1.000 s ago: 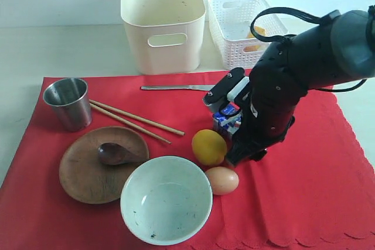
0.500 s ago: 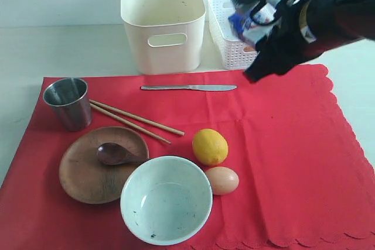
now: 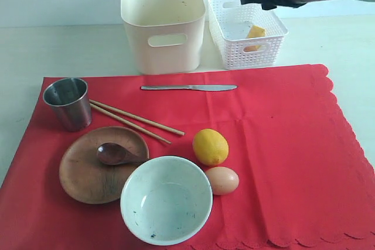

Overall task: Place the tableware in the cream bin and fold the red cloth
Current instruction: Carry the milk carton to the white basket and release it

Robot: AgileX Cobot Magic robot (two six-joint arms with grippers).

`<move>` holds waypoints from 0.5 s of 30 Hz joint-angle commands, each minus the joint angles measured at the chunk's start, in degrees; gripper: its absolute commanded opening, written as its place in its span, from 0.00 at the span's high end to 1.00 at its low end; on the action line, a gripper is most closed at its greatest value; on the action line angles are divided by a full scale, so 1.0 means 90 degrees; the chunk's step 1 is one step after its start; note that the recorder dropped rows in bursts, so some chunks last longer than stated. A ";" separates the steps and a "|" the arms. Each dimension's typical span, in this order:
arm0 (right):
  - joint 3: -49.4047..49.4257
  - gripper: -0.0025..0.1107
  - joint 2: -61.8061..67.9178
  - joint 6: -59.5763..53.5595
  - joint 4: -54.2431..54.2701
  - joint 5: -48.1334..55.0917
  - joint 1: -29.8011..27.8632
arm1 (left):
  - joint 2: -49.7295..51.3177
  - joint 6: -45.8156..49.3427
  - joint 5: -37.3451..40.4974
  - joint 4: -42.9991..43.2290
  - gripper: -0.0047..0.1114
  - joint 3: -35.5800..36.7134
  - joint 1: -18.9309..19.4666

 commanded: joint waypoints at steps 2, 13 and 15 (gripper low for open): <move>-0.0944 0.98 0.1380 0.0103 -0.0126 -0.0046 -0.0178 | -0.0036 -0.0015 -0.0035 0.0044 0.96 0.0019 0.0011; -0.1943 0.93 0.2381 0.0118 0.0263 0.0524 -0.0103 | -0.0036 -0.0015 -0.0035 0.0044 0.96 0.0019 0.0011; -0.1955 0.85 0.2391 0.0118 0.0205 0.0705 -0.0062 | -0.0036 -0.0015 -0.0035 0.0044 0.96 0.0019 0.0011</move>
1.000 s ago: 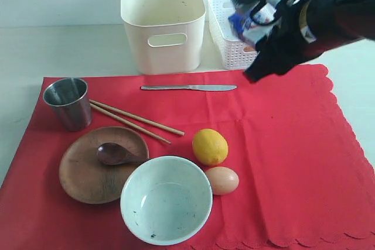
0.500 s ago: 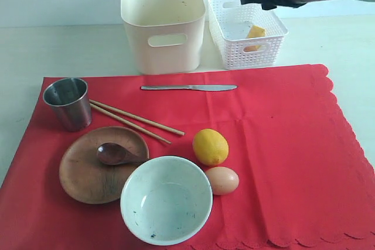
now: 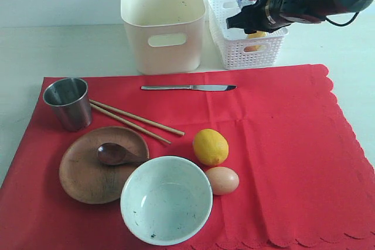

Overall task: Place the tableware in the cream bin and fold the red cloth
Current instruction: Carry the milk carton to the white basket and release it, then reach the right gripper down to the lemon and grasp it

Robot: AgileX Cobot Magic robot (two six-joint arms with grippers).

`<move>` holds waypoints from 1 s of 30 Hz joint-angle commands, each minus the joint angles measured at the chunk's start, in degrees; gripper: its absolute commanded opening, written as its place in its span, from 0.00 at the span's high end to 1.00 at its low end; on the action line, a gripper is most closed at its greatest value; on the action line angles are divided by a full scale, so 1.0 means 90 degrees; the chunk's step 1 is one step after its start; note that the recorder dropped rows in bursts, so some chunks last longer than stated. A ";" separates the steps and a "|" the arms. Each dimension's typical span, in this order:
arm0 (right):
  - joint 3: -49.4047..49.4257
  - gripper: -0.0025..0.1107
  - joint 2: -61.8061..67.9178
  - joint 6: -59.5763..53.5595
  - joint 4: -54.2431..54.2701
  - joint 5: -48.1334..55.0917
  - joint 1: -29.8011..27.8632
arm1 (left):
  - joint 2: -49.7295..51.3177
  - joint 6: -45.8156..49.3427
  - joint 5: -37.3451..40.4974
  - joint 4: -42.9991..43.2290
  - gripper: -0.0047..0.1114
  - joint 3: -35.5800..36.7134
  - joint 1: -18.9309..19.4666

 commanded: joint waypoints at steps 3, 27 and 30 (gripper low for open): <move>-0.0118 0.70 0.0006 0.0035 -0.0076 0.0259 0.0153 | -0.0036 -0.0015 -0.0035 0.0044 0.96 0.0019 0.0011; -0.0118 0.77 -0.2442 -0.4124 0.4013 0.2882 0.0262 | -0.0036 -0.0015 -0.0035 0.0044 0.96 0.0019 0.0011; -0.0104 0.98 -0.3029 -0.5150 0.5290 0.3331 0.0262 | -0.0036 -0.0015 -0.0035 0.0044 0.96 0.0019 0.0011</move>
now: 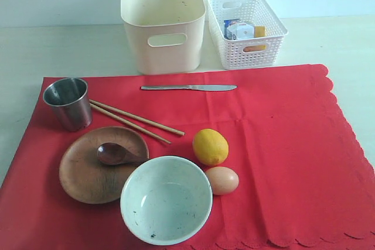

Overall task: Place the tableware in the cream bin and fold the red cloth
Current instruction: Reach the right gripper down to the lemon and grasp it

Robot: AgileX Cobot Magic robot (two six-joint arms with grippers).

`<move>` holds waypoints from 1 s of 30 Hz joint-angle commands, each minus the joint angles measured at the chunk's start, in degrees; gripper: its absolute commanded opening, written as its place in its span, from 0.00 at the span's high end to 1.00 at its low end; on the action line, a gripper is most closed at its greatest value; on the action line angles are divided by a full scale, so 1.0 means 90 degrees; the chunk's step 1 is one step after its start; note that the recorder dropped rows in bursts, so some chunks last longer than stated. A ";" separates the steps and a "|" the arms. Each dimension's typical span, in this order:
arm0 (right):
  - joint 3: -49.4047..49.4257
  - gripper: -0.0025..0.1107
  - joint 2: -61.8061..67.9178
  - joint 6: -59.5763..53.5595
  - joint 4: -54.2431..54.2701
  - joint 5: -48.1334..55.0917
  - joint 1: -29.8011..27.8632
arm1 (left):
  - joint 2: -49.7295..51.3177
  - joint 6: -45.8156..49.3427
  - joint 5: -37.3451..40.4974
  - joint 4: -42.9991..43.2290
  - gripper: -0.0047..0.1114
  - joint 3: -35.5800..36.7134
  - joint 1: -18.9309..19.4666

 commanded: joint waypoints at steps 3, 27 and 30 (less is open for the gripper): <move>0.0122 0.98 -0.1221 -0.2127 0.2456 0.0895 0.0001 | -0.0036 -0.0015 -0.0035 0.0044 0.96 0.0019 0.0011; 0.3860 0.94 -0.1779 -0.3029 0.4380 -0.1098 0.2261 | -0.0036 -0.0015 -0.0035 0.0044 0.96 0.0019 0.0011; 0.3860 0.83 -0.1324 -0.2828 0.4342 -0.1367 0.2261 | -0.0036 -0.0015 -0.0035 0.0044 0.96 0.0019 0.0011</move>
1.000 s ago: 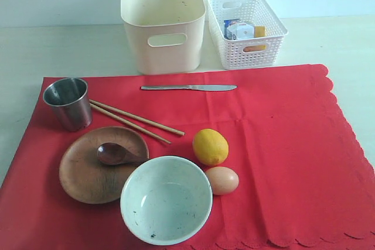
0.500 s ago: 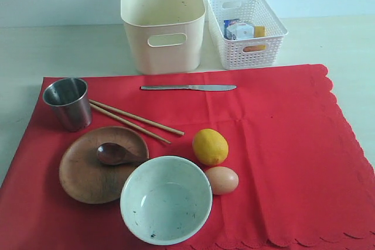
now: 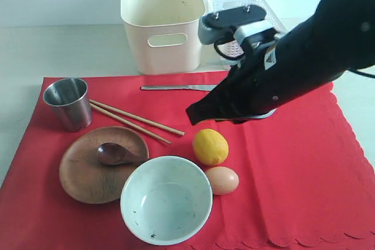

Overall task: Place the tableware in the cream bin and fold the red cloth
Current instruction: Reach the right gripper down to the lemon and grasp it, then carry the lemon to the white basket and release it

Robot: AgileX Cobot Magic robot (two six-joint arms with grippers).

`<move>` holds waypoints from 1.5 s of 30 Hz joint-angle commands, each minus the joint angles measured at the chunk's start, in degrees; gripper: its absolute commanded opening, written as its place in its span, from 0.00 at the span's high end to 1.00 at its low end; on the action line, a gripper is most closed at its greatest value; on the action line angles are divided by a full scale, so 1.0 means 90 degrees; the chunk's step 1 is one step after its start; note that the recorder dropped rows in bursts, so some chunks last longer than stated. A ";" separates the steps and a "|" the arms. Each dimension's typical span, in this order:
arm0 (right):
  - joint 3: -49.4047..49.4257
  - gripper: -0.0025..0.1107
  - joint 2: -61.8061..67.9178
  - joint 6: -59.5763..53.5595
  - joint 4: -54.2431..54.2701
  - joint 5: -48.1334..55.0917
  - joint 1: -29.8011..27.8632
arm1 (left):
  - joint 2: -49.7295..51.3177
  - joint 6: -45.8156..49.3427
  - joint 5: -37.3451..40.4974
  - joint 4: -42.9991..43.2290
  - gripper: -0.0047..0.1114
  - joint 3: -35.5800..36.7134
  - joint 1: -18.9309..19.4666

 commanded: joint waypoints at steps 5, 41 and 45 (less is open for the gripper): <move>0.0037 0.53 0.1079 0.0138 -0.0040 -0.0975 0.0019 | -0.0036 -0.0015 -0.0035 0.0044 0.96 0.0019 0.0011; -0.0902 0.90 0.0610 -0.0054 -0.1996 -0.1517 -0.0072 | -0.0036 -0.0015 -0.0035 0.0044 0.96 0.0019 0.0011; -0.1459 0.90 0.0660 0.0407 -0.2575 -0.1979 -0.0792 | -0.0036 -0.0015 -0.0035 0.0044 0.96 0.0019 0.0011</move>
